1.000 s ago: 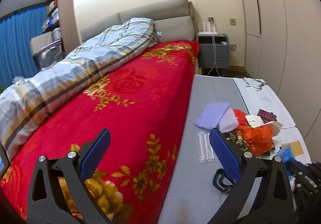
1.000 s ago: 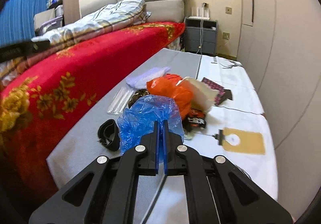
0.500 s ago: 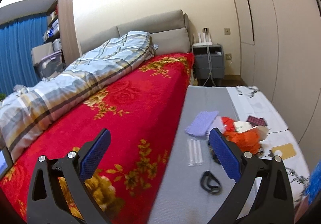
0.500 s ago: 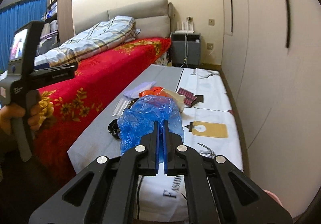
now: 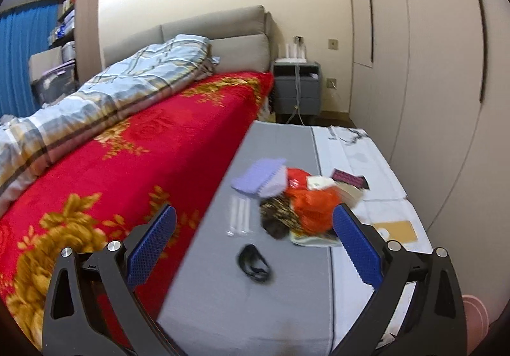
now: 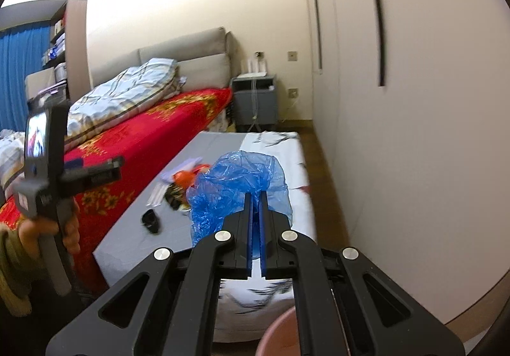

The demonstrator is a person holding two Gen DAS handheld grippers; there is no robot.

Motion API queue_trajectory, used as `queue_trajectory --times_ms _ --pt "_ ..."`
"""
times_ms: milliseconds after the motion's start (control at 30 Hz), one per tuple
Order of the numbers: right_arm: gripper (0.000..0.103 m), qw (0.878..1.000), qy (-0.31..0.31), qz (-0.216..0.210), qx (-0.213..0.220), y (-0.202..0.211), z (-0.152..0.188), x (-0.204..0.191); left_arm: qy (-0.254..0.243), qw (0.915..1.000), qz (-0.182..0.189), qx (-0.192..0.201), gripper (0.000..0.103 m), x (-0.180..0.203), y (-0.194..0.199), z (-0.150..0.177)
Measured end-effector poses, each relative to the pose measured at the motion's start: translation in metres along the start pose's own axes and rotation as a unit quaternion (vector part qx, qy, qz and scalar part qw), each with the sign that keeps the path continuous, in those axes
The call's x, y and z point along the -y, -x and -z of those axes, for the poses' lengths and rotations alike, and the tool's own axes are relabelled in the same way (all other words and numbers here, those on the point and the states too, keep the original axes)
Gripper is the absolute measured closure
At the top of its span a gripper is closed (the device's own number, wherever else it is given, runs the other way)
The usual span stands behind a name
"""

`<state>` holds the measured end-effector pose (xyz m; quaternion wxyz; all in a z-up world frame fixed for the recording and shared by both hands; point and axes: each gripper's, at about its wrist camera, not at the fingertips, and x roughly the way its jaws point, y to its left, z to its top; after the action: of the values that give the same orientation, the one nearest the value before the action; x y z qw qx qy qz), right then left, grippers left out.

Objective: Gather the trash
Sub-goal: 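Lift the blue bag with the right tool while the left tool grasps the black strap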

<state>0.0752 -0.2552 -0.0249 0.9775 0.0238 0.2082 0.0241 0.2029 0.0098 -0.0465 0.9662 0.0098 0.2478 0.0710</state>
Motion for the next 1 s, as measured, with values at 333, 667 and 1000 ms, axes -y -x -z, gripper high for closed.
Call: queue_trajectory --times_ms 333,667,1000 --pt "0.099 0.996 -0.056 0.068 -0.018 -0.015 0.008 0.071 0.042 0.9988 0.012 -0.02 0.008 0.014 -0.062 0.056" --pt "0.099 0.991 -0.093 0.073 -0.069 -0.053 0.018 0.083 0.079 0.9935 -0.042 -0.071 0.008 -0.017 -0.128 0.091" --pt "0.099 0.988 -0.092 0.081 -0.093 -0.068 0.029 0.084 0.105 0.9878 -0.061 -0.098 0.019 -0.027 -0.155 0.104"
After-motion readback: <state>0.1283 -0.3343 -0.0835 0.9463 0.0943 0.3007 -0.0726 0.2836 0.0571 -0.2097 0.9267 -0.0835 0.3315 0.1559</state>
